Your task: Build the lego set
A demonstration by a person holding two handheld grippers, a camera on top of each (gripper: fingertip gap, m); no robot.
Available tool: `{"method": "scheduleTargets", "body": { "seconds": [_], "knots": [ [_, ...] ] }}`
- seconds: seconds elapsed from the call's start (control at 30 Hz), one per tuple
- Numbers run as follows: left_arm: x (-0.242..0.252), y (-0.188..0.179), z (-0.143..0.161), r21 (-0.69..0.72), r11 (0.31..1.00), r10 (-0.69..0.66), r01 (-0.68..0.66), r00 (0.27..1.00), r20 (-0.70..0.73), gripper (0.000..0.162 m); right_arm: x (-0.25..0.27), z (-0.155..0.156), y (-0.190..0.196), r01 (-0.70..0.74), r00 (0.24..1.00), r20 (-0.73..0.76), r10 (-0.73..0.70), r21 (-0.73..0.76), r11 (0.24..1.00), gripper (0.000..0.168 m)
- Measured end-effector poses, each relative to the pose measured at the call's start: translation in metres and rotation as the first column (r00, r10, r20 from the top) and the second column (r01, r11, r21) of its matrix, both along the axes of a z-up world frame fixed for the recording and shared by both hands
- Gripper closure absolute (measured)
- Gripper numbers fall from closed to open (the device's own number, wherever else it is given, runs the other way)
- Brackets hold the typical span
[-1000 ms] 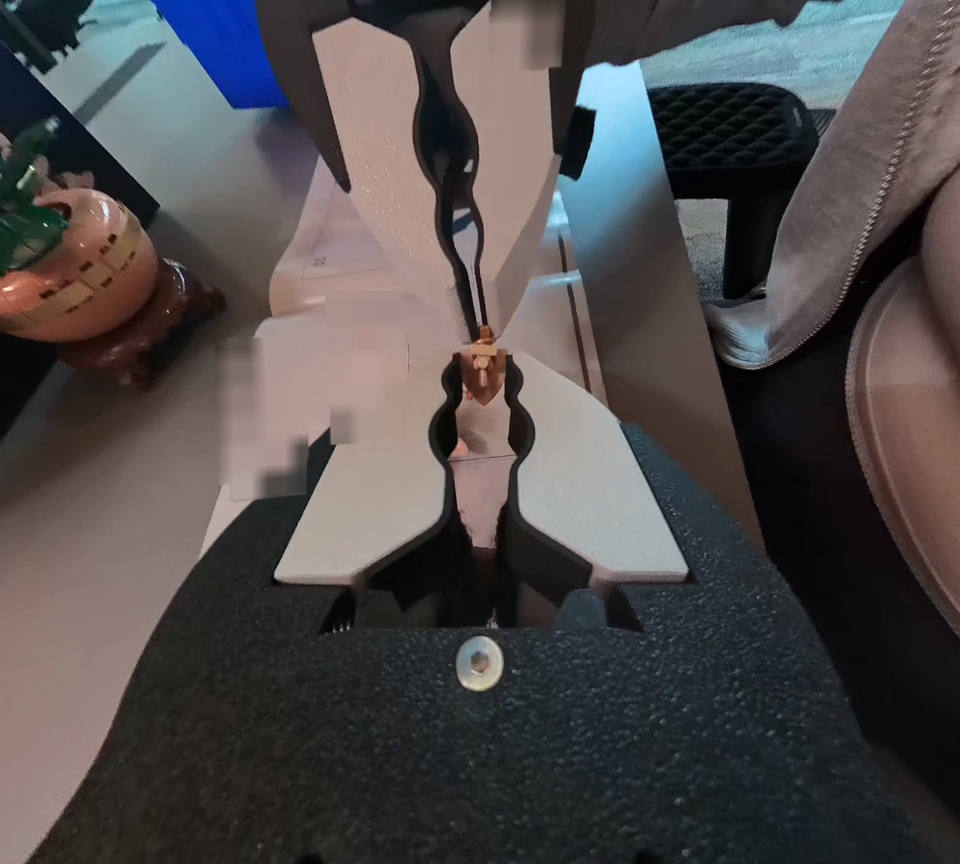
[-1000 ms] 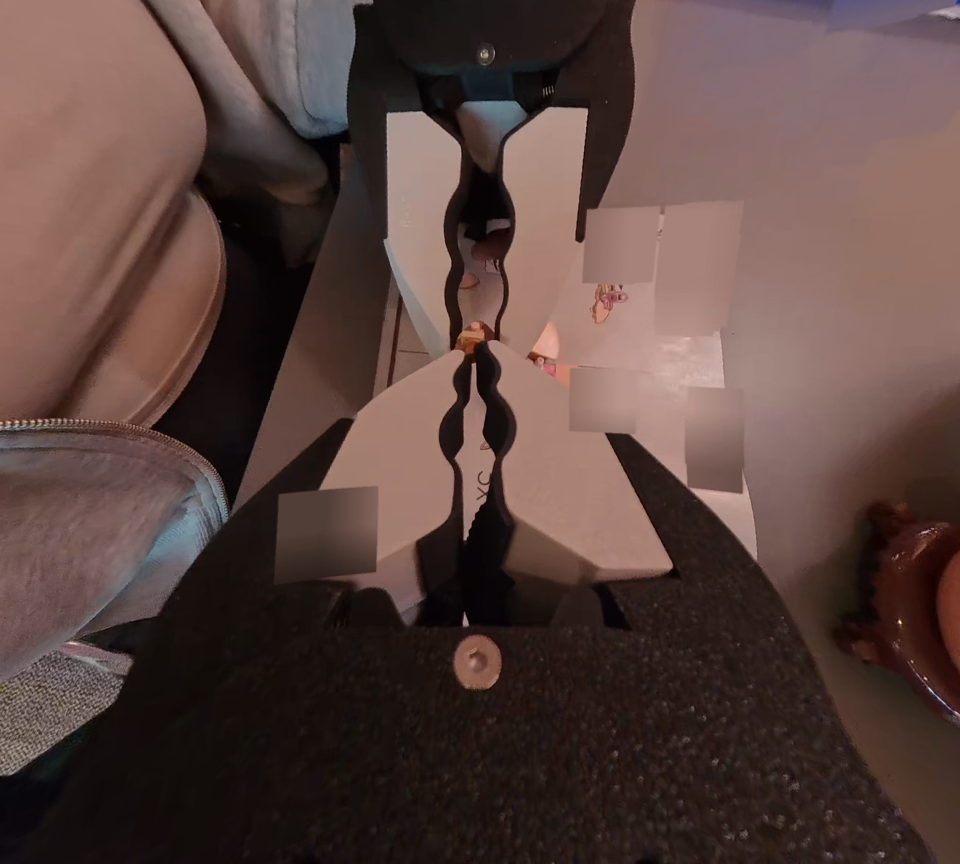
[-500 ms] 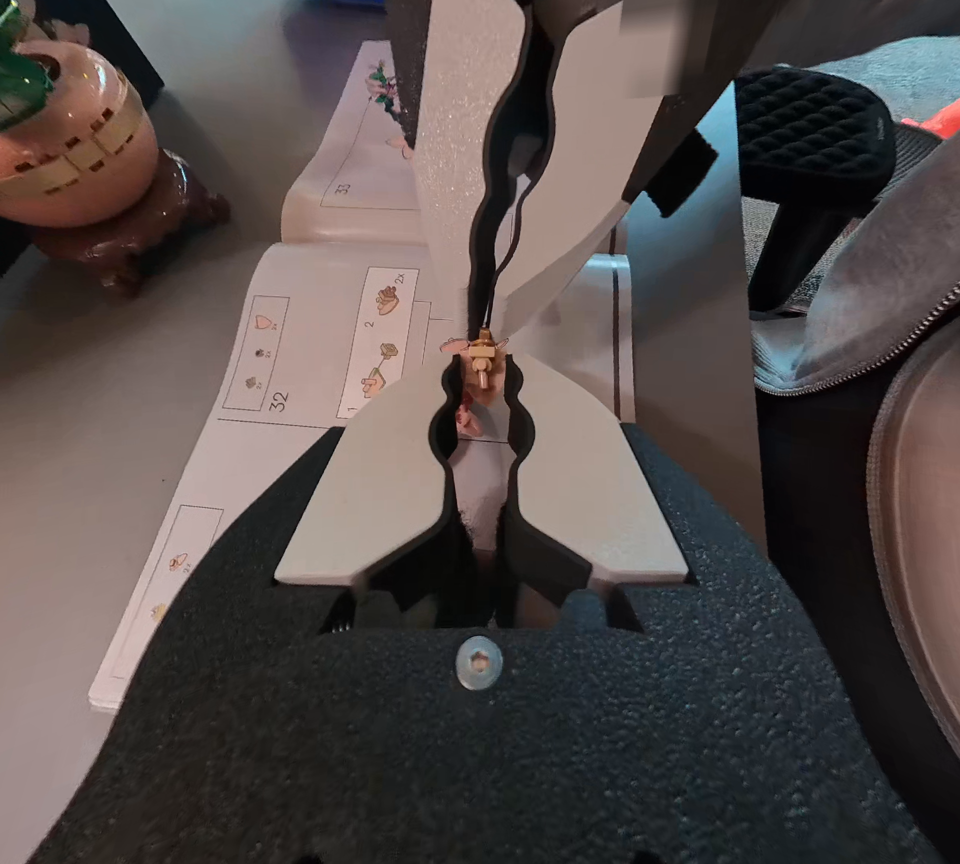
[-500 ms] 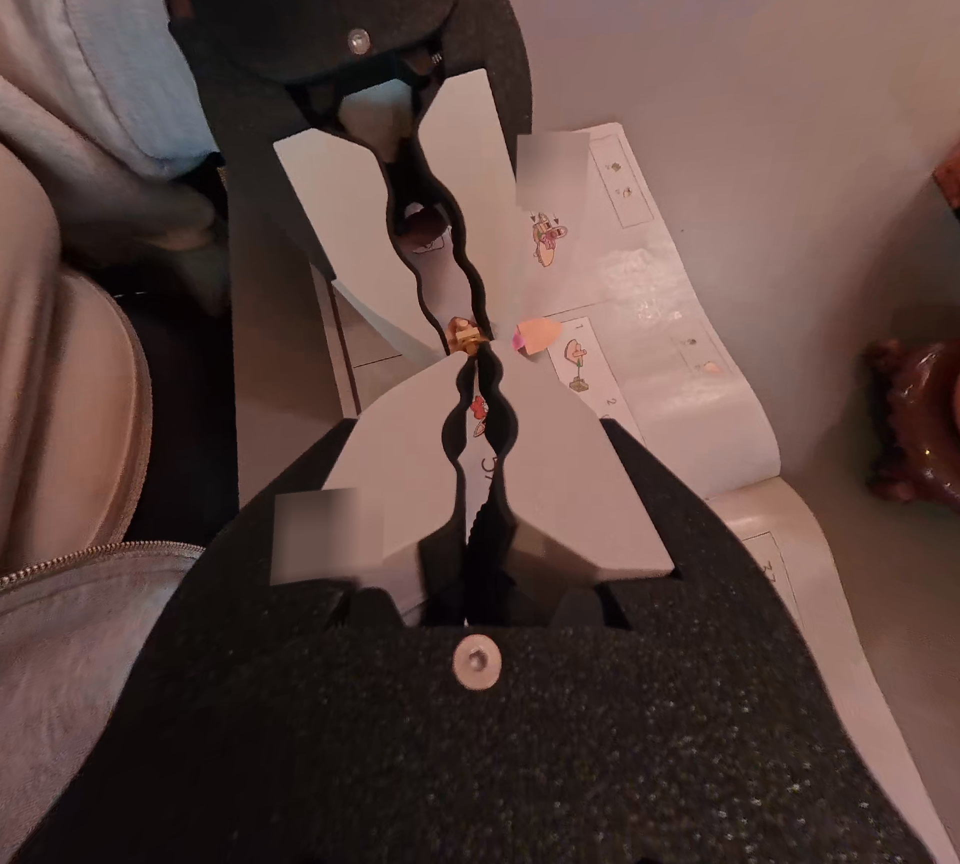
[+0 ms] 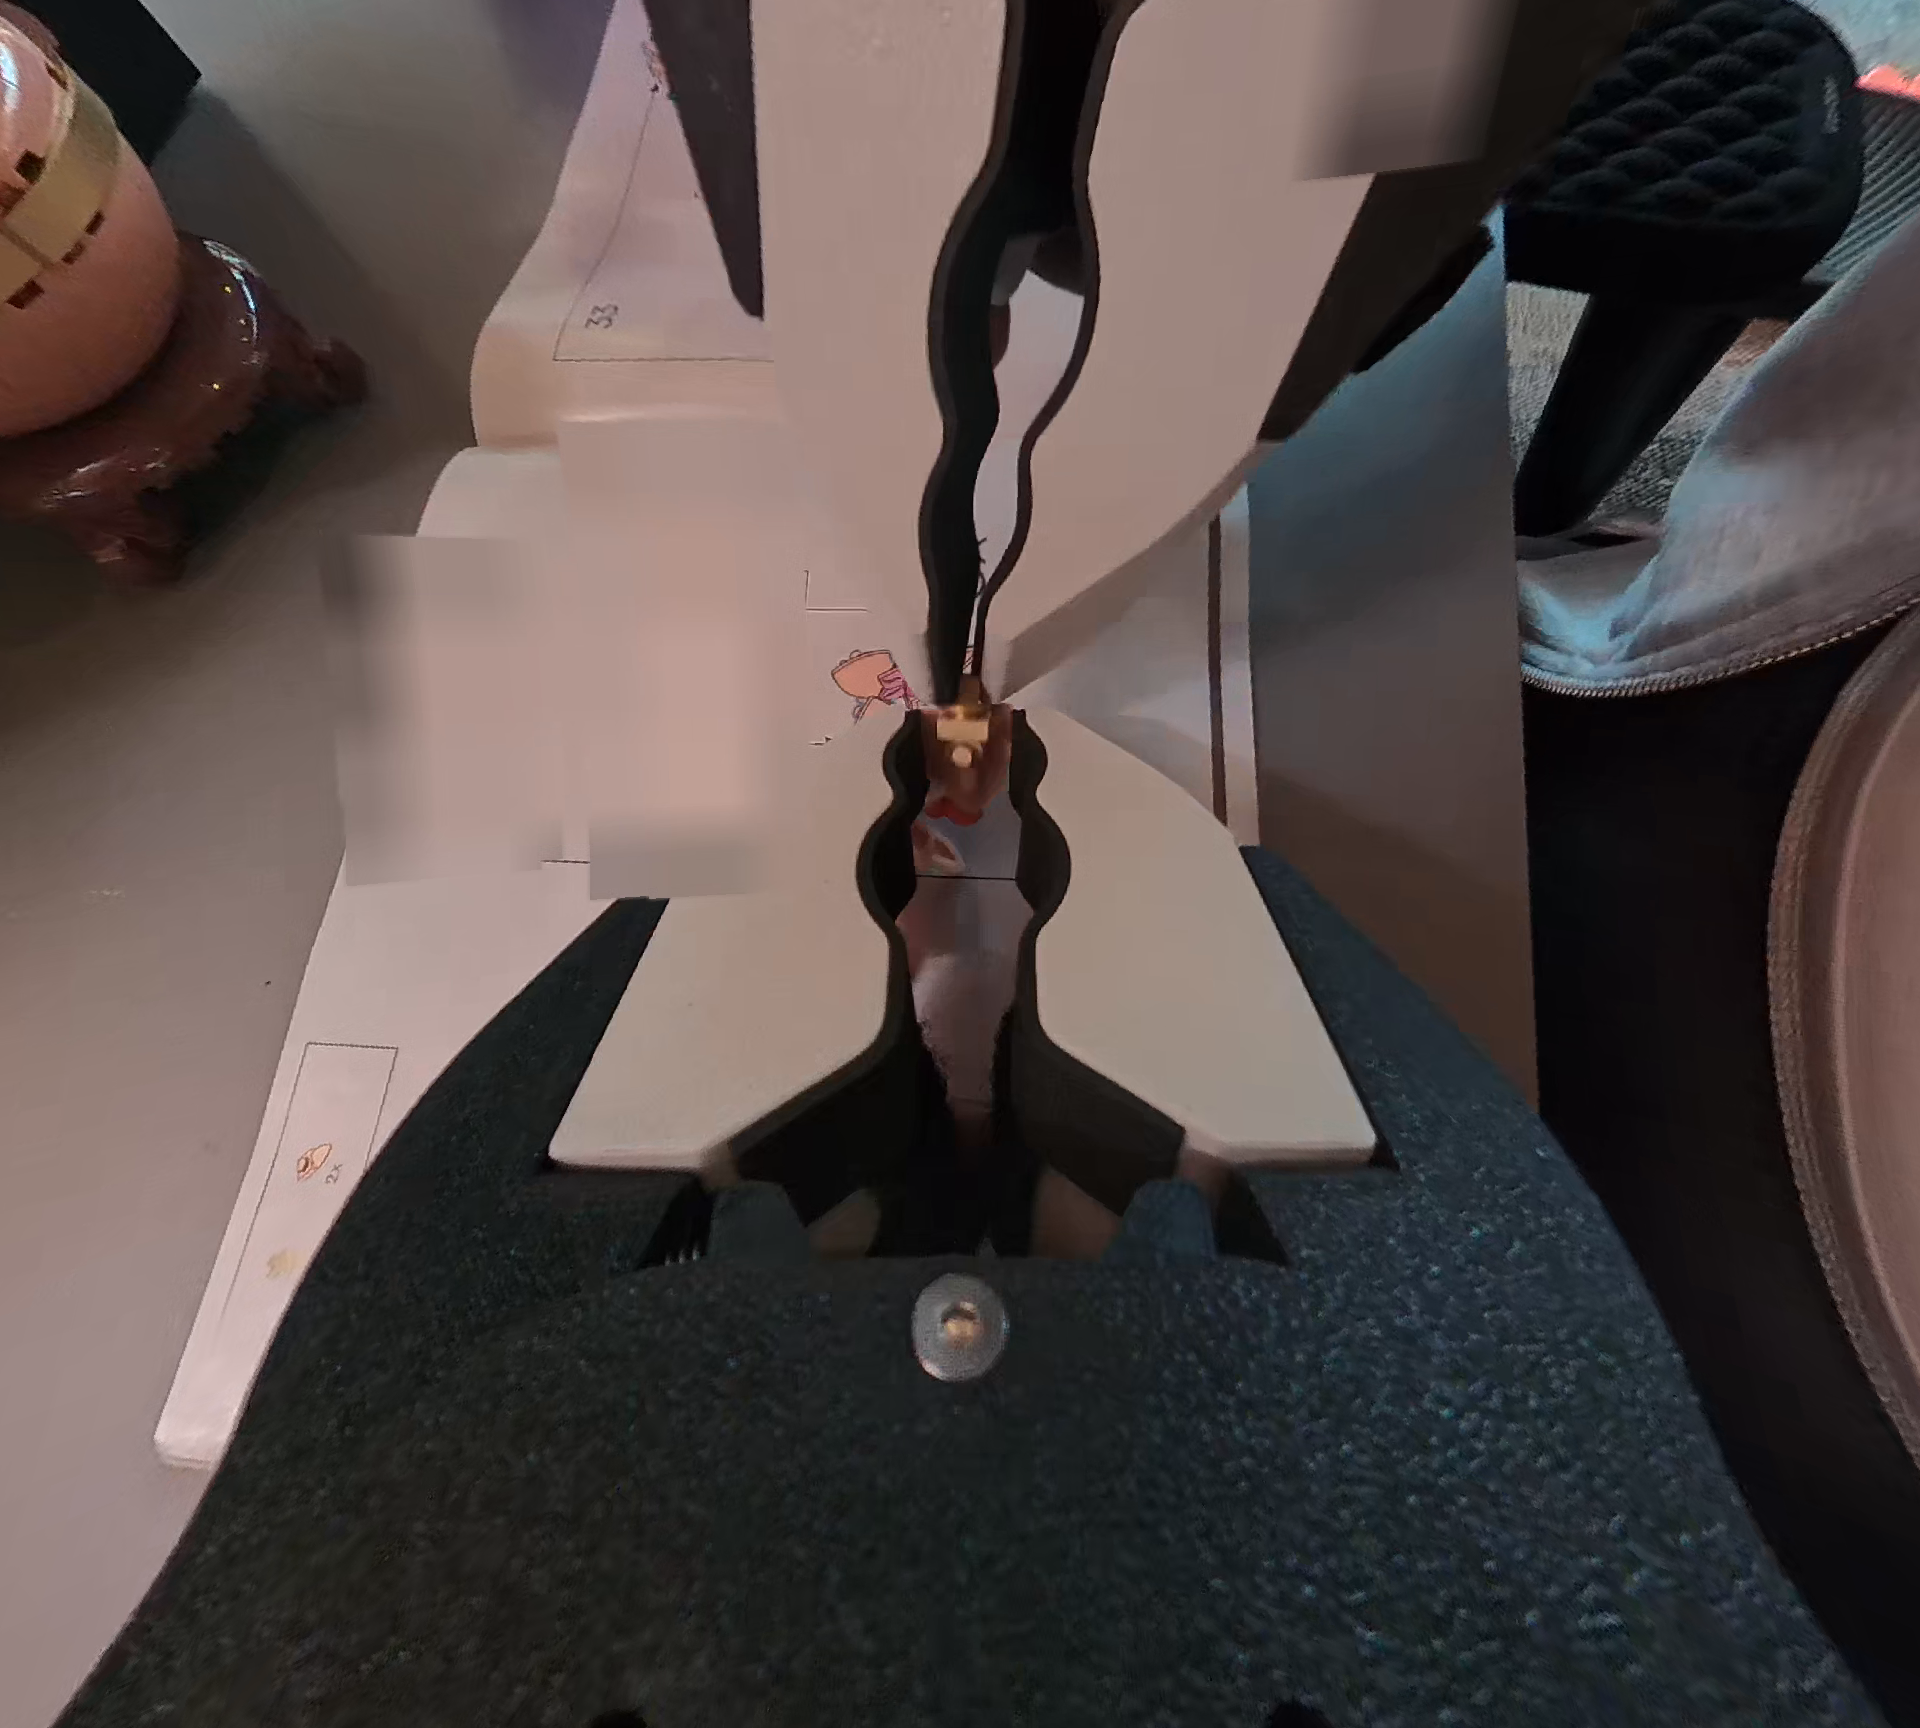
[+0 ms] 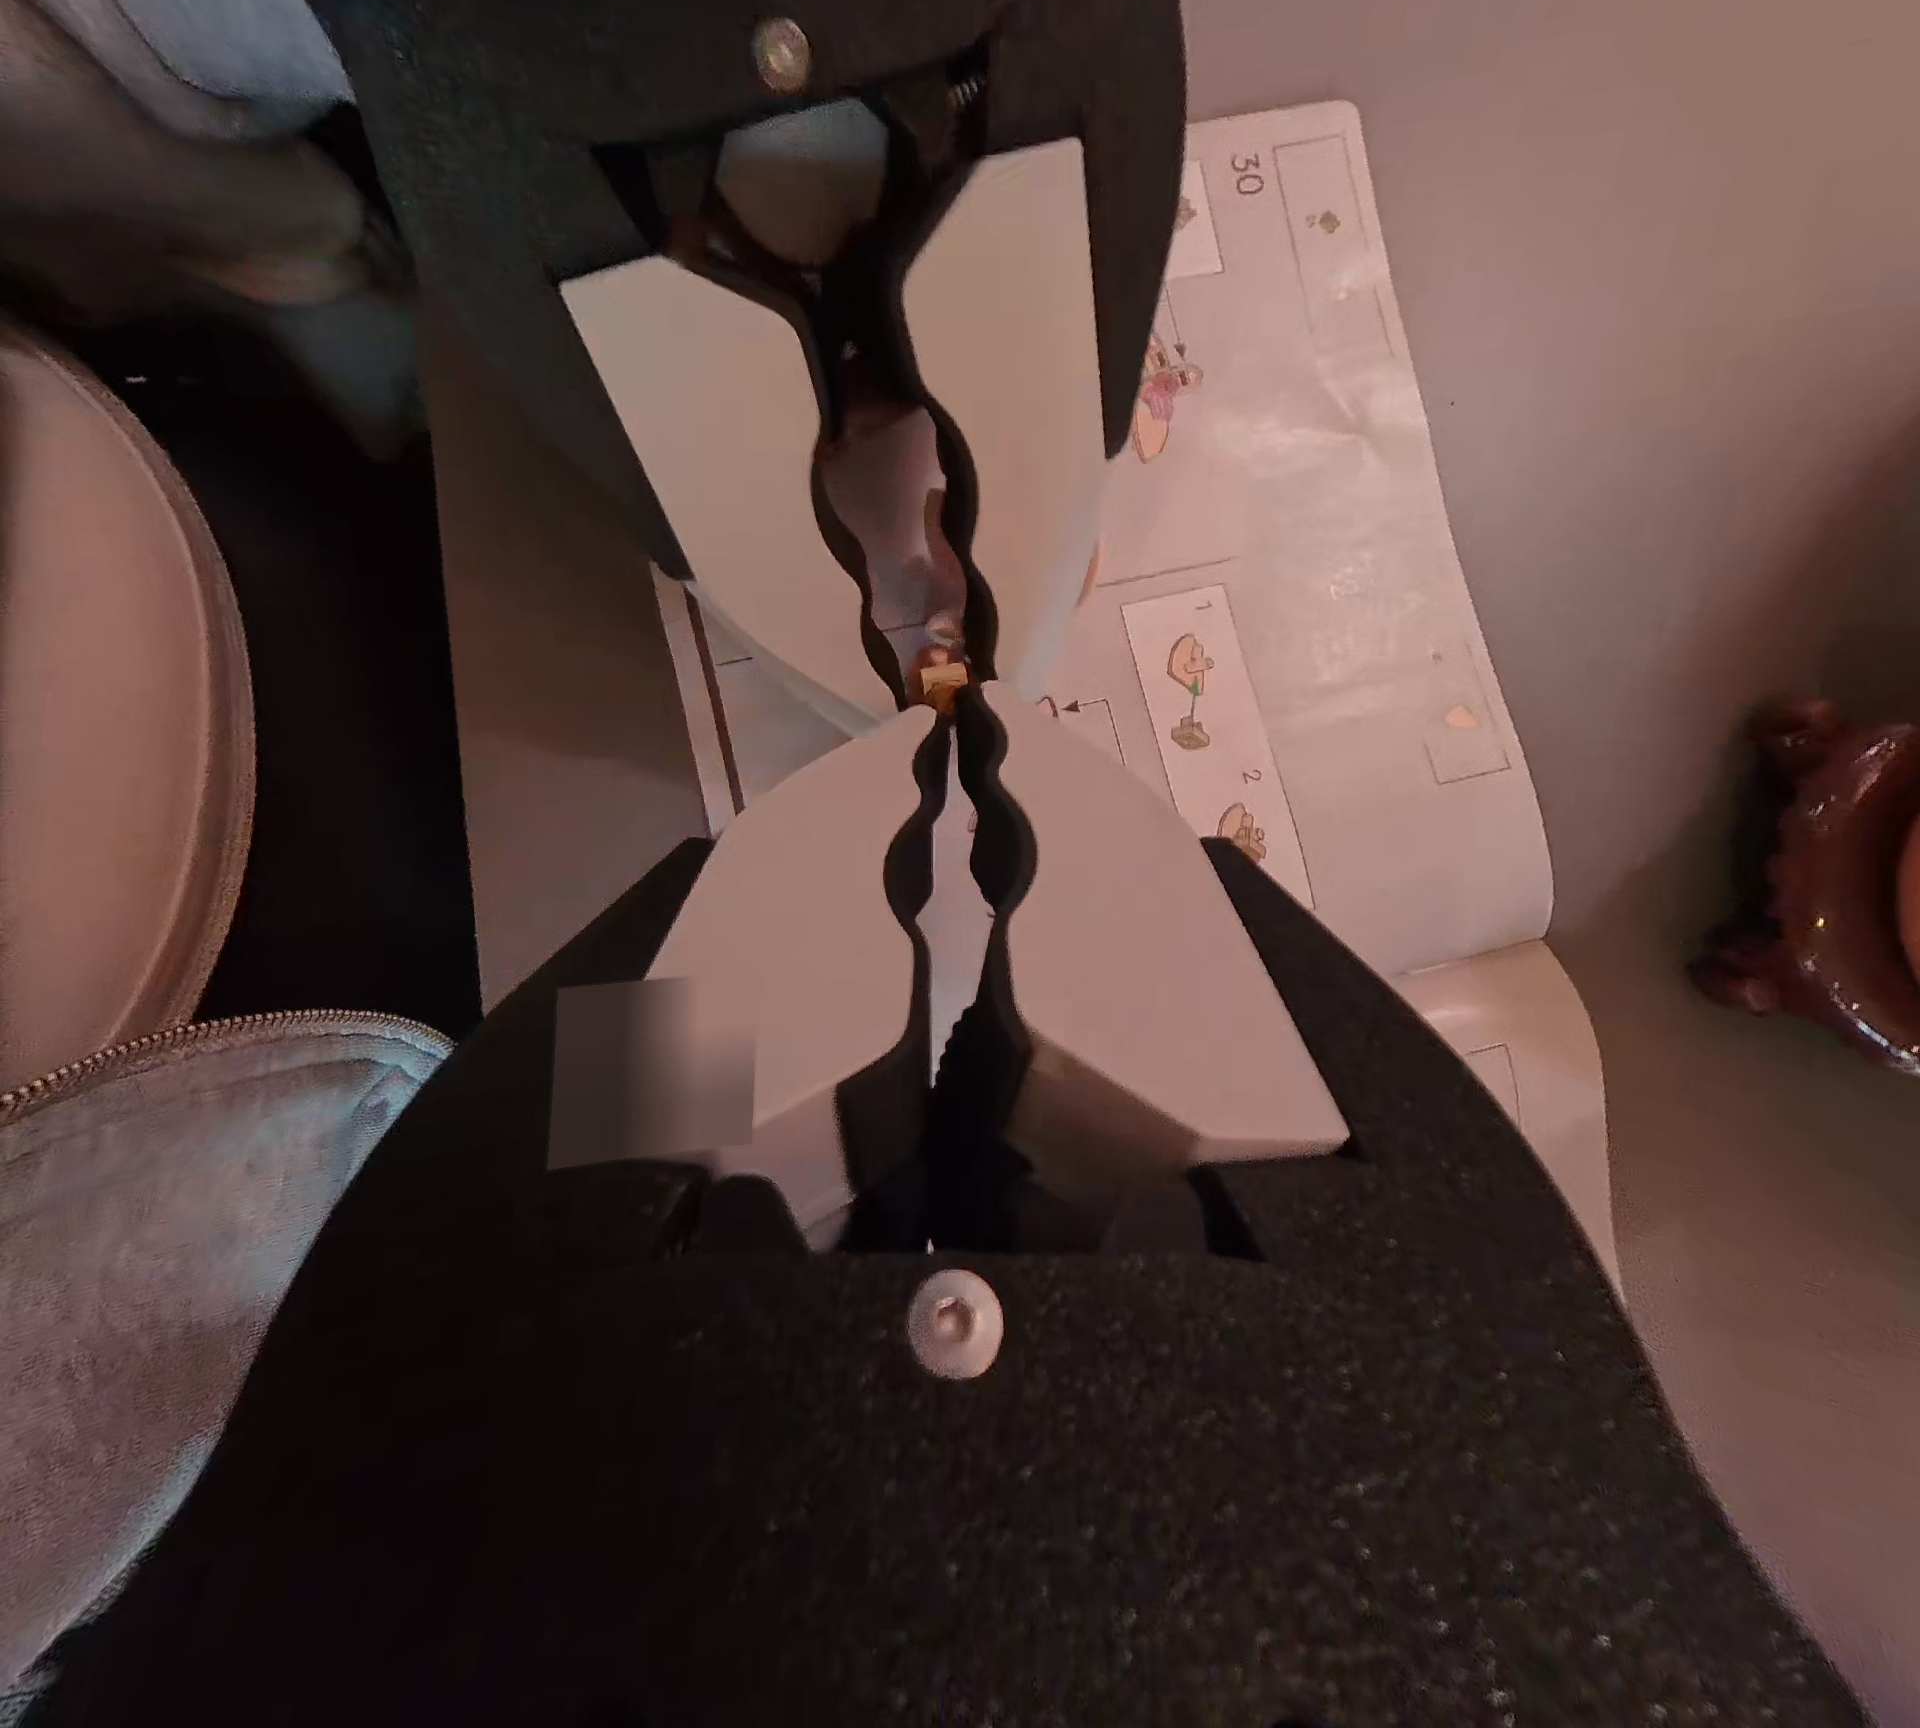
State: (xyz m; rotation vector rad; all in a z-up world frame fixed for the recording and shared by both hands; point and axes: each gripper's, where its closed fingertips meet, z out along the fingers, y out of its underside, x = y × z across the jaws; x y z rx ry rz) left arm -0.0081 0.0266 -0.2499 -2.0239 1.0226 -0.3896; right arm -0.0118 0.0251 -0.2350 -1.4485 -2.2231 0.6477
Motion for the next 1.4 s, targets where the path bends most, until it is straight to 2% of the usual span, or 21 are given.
{"method": "scheduleTargets", "body": {
  "seconds": [0.07,0.2,0.37,0.53,0.73,1.0,1.27,1.4],
  "knots": [
    [0.008,-0.003,0.002,-0.007,0.999,-0.033,0.033,0.999,0.035,0.147,-0.007,0.012,-0.016,-0.042,0.998,-0.041,0.039,-0.079,0.996,0.168],
    [0.012,-0.003,-0.001,-0.021,0.999,-0.041,0.042,0.999,0.021,0.147,0.000,0.009,-0.008,-0.044,0.998,0.045,0.043,0.002,0.999,0.168],
    [0.012,-0.005,-0.001,-0.041,0.997,-0.059,0.060,0.998,0.039,0.147,0.013,0.007,0.011,0.037,0.998,0.042,-0.036,-0.018,0.999,0.165],
    [0.012,-0.005,-0.002,-0.046,0.997,-0.058,0.060,0.998,0.033,0.146,0.020,0.007,0.007,0.063,0.998,0.016,-0.061,-0.097,0.993,0.161],
    [0.010,-0.007,0.001,-0.040,0.997,-0.066,0.068,0.996,0.058,0.146,0.030,-0.005,0.014,0.116,0.993,0.023,-0.115,-0.087,0.989,0.161],
    [-0.010,-0.012,0.037,0.008,0.995,-0.093,0.096,0.943,0.319,0.147,0.025,-0.010,0.014,0.112,0.992,-0.055,-0.118,-0.087,0.990,0.157],
    [-0.016,-0.015,0.056,0.079,0.990,-0.142,0.119,0.878,0.457,0.146,0.012,-0.023,0.015,0.098,0.995,-0.023,-0.101,-0.088,0.991,0.154],
    [-0.017,-0.015,0.059,0.077,0.990,-0.139,0.116,0.864,0.484,0.147,0.010,-0.026,0.015,0.094,0.995,-0.027,-0.097,-0.096,0.991,0.160]
  ]
}}
